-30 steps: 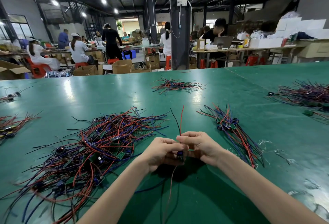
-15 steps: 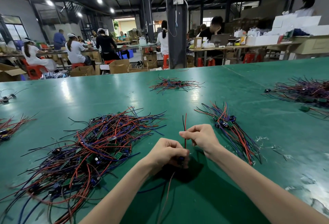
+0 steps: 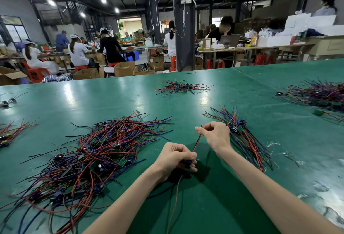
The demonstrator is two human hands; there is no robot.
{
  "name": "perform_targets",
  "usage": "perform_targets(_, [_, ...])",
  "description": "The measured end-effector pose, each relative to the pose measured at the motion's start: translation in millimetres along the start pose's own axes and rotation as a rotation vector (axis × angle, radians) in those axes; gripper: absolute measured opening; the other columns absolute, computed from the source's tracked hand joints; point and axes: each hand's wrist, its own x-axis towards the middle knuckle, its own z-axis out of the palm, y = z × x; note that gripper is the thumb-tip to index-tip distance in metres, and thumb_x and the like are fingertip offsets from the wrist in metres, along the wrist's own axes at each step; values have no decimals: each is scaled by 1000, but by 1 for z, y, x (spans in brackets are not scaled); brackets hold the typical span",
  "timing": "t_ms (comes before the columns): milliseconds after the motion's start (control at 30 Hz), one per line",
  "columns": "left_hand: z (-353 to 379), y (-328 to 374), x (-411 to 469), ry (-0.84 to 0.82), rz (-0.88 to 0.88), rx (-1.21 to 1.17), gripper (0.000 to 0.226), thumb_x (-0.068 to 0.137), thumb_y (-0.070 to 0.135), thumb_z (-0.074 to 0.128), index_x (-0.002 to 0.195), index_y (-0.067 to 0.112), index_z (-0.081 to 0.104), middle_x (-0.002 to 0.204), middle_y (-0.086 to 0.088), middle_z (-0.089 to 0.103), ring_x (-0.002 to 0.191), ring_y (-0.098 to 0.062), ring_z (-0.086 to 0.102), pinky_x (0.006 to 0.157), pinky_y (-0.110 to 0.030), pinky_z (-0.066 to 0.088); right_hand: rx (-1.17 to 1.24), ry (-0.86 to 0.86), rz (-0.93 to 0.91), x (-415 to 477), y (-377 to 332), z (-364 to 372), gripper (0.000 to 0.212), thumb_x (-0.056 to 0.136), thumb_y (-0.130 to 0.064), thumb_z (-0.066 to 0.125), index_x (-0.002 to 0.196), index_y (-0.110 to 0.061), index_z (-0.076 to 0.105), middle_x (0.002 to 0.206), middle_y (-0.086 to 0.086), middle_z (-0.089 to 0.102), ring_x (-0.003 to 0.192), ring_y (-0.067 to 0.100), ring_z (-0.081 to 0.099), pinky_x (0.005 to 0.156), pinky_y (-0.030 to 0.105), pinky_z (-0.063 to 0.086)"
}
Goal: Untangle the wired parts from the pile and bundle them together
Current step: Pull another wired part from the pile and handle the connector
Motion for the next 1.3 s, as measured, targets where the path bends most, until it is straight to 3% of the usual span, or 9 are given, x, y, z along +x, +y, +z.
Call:
perform_targets(200, [-1,-1,1,-10,7,12,32,81,-7,64,51,2,57,55,-17,60,44,-24,58,52,-32,56,15,23,-11,-1,1,0,26,82,-27,73,68,-6,68,61,0,61,58,13,50,66,27,39])
perform_targets(333, [0,-1,-1,-31,9,10,31,81,-6,64,51,2,58,56,-17,61,45,-25,59,52,-30,55,128,39,49,1,5,-2,34,88,-25,65,57,-12,61,55,-1,57,52,17,48,61,35,42])
perform_targets(467, [0,-4,-1,16,25,-7,31,82,-5,64,53,2,57,58,-17,62,46,-23,60,53,-31,56,266,7,134,1,5,-6,32,88,-24,65,60,-10,59,60,3,58,45,15,45,48,27,40])
perform_targets(567, [-1,-4,1,84,51,-86,34,83,-5,63,51,5,60,59,-17,61,47,-22,59,52,-30,55,483,-153,291,-6,-4,-12,38,85,-39,67,68,-6,61,63,4,62,41,11,43,41,23,36])
perform_targets(667, [-2,-4,3,137,85,-99,35,83,-3,64,50,8,60,58,-15,60,46,-22,60,52,-30,54,520,-453,342,-18,-12,-13,46,69,-49,68,72,-3,64,64,5,64,42,10,42,40,21,36])
perform_targets(833, [1,-6,3,138,119,-74,40,84,-10,58,49,8,65,56,-12,63,45,-18,61,47,-25,52,451,-674,272,-35,-20,-4,22,77,-25,73,70,-6,63,52,1,57,39,8,45,37,16,32])
perform_targets(967, [1,-7,4,138,124,-28,42,83,-12,57,47,10,63,56,-11,64,44,-18,61,46,-23,51,486,-598,281,-34,-17,-1,25,77,-11,75,61,-7,56,46,2,51,34,8,40,34,15,30])
perform_targets(1100, [0,-6,5,162,108,-38,25,83,-9,59,59,0,60,56,-13,63,44,-19,60,48,-27,53,464,-480,199,-32,-14,7,32,73,-8,78,53,-7,54,40,-1,50,32,7,35,33,16,28])
perform_targets(1300, [3,-9,2,138,92,10,39,81,-6,66,45,10,60,53,-13,58,43,-20,57,52,-32,56,391,-240,209,-12,0,3,29,70,-13,82,56,-7,57,50,7,51,35,12,35,37,22,30])
